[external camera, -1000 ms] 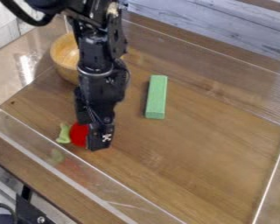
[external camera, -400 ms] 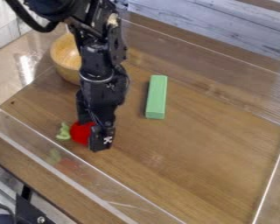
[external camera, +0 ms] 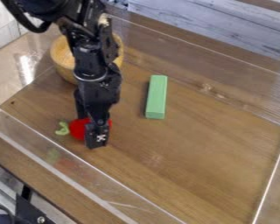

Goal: Move the red object to the right side of the table

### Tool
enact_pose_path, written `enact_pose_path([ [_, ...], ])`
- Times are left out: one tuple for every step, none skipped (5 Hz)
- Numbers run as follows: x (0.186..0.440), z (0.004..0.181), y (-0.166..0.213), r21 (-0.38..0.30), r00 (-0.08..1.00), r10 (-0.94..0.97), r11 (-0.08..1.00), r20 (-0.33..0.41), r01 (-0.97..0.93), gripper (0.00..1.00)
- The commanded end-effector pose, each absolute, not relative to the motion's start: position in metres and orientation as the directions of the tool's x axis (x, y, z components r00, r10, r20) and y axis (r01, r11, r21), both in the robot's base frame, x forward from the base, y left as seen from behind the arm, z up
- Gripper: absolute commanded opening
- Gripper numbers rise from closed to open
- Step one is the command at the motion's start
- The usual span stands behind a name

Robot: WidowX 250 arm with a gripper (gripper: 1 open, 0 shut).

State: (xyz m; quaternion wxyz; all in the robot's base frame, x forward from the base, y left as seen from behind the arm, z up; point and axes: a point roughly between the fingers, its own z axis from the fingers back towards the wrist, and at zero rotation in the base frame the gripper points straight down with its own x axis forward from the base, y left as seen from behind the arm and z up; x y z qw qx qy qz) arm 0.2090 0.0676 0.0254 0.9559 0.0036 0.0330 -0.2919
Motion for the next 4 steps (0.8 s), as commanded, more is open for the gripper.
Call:
enact_pose_path([
  [0.214,0.031,0.075,-0.047,0.844,-0.535,0.845,-0.049,0.533,1.00],
  [0.219,0.038,0.081,-0.076,0.864,-0.501,0.864,-0.042,0.498,0.00],
  [0.218,0.025,0.098,-0.101,0.895,-0.445,0.893,-0.040,0.439,0.00],
  [0.217,0.020,0.112,-0.118,0.927,-0.372,0.923,-0.041,0.365,0.00],
])
